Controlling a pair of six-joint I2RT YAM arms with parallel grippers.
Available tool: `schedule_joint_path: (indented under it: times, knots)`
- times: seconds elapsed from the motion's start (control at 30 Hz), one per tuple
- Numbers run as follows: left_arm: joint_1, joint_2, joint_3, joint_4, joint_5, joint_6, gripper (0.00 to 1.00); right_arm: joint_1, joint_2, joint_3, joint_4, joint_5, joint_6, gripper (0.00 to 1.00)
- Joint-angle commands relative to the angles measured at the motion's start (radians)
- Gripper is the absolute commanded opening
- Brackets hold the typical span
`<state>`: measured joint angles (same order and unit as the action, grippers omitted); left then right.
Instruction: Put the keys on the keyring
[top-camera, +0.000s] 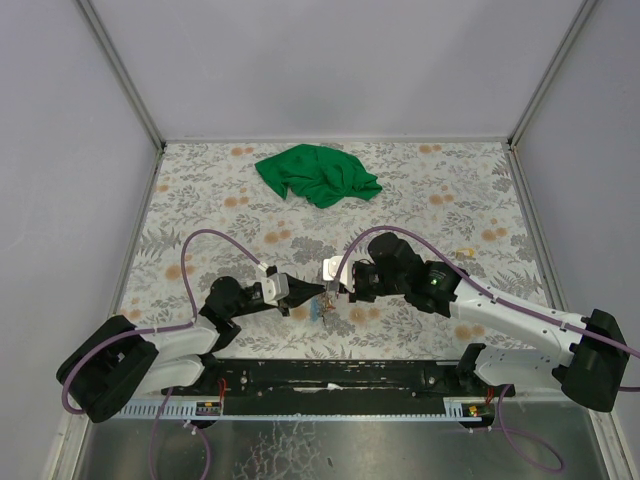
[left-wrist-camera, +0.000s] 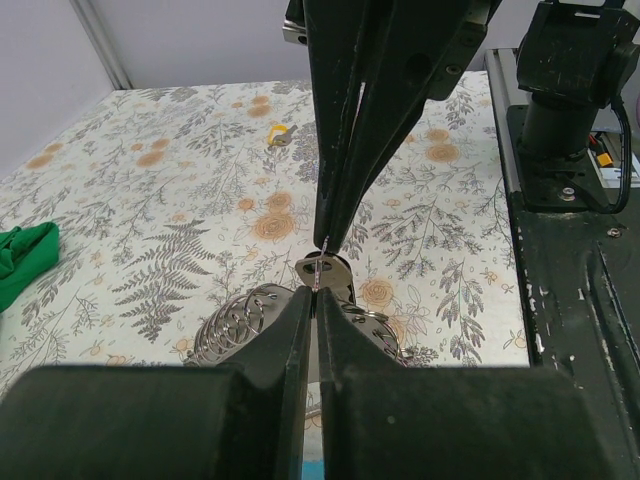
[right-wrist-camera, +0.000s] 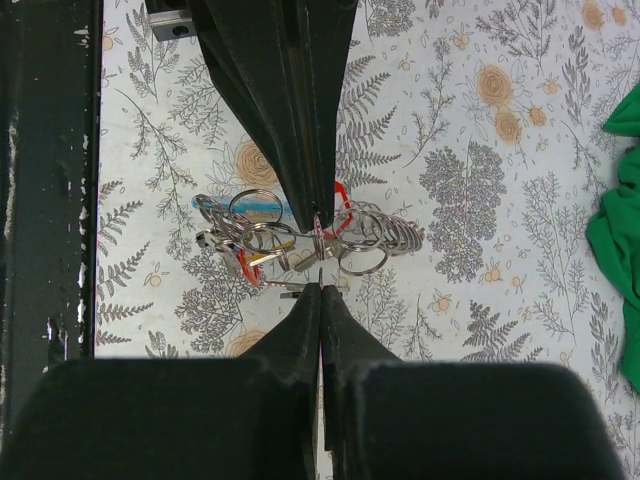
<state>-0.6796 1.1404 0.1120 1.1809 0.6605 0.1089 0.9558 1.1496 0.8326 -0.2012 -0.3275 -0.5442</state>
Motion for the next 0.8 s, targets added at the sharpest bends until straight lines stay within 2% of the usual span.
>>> schedule_joint_path:
  times: [0.0,0.77]
  knots:
    - [0.004,-0.015,0.012,0.073,-0.020,-0.001,0.00,0.010,-0.003,0.010,0.008,0.021,0.020,0.00]
    - [0.004,-0.008,0.019,0.074,0.001,-0.006,0.00,0.009,0.012,0.010,0.048,-0.022,0.028,0.00]
